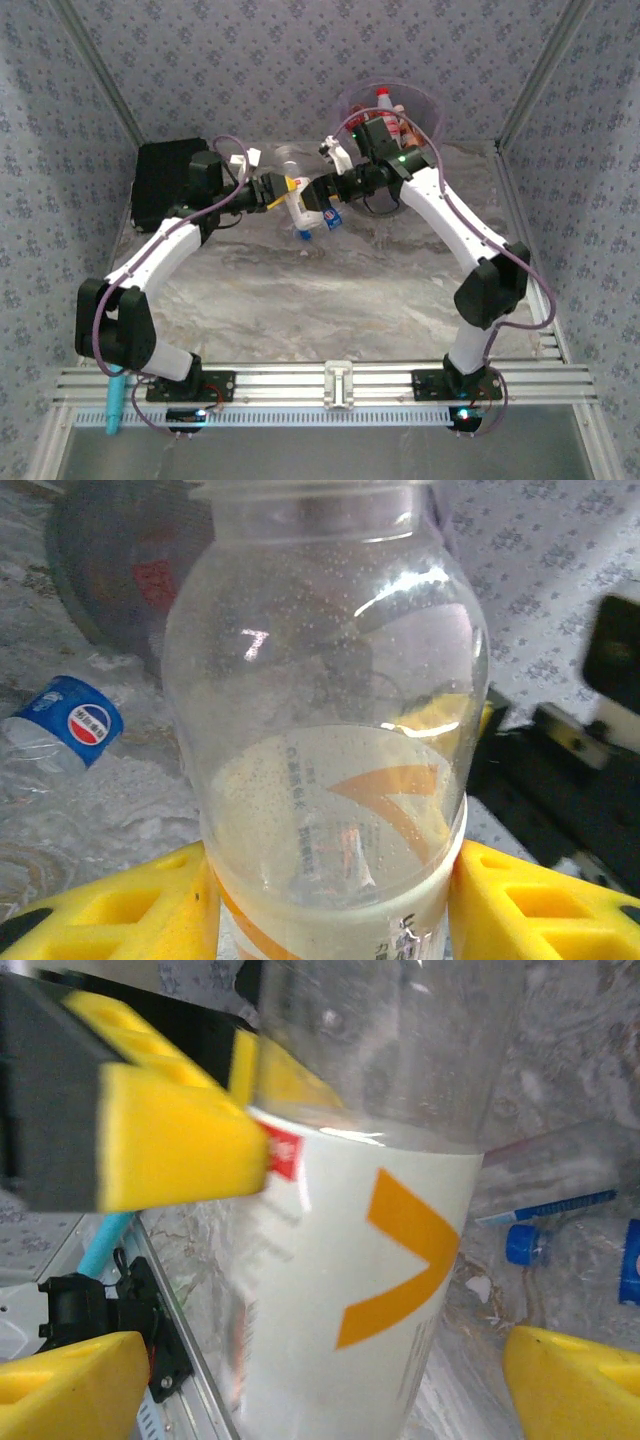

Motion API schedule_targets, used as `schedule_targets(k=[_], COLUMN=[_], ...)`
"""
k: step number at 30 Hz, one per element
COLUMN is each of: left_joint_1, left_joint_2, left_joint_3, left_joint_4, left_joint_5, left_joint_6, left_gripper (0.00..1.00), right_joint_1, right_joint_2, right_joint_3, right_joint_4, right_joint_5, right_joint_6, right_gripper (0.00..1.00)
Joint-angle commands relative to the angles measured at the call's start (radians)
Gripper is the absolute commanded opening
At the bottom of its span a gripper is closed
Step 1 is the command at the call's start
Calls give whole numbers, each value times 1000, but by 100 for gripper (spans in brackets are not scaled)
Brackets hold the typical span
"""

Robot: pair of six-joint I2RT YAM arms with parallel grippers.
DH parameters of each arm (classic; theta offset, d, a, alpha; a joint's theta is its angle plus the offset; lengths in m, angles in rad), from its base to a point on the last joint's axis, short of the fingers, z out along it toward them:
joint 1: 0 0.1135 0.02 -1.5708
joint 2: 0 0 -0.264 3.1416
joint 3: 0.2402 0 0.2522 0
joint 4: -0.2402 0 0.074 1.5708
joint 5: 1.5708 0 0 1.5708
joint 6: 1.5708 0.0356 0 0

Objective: Put the plastic bottles in the bin

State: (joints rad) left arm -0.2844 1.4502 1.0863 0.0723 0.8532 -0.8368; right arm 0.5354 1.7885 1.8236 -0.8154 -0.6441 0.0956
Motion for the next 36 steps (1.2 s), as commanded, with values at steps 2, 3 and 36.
schedule_targets(k=[2,3,36], left_joint_1=[-4,-4,51], left_joint_2=[-34,-33,-80], left_joint_3=[21,19,9], left_joint_4=[73,81,43], left_joint_5=[27,24,-84], left_joint_6=[4,-1,-21], left_gripper=[55,55,84], right_joint_1=[9,8,-131], right_joint_2=[34,40,-11], right_joint_3=[37,37,141], right_joint_4=[-14,-12,-24], right_joint_5=[-106,-118,-47], right_joint_6=[-1,1,15], right_gripper=[92,92,60])
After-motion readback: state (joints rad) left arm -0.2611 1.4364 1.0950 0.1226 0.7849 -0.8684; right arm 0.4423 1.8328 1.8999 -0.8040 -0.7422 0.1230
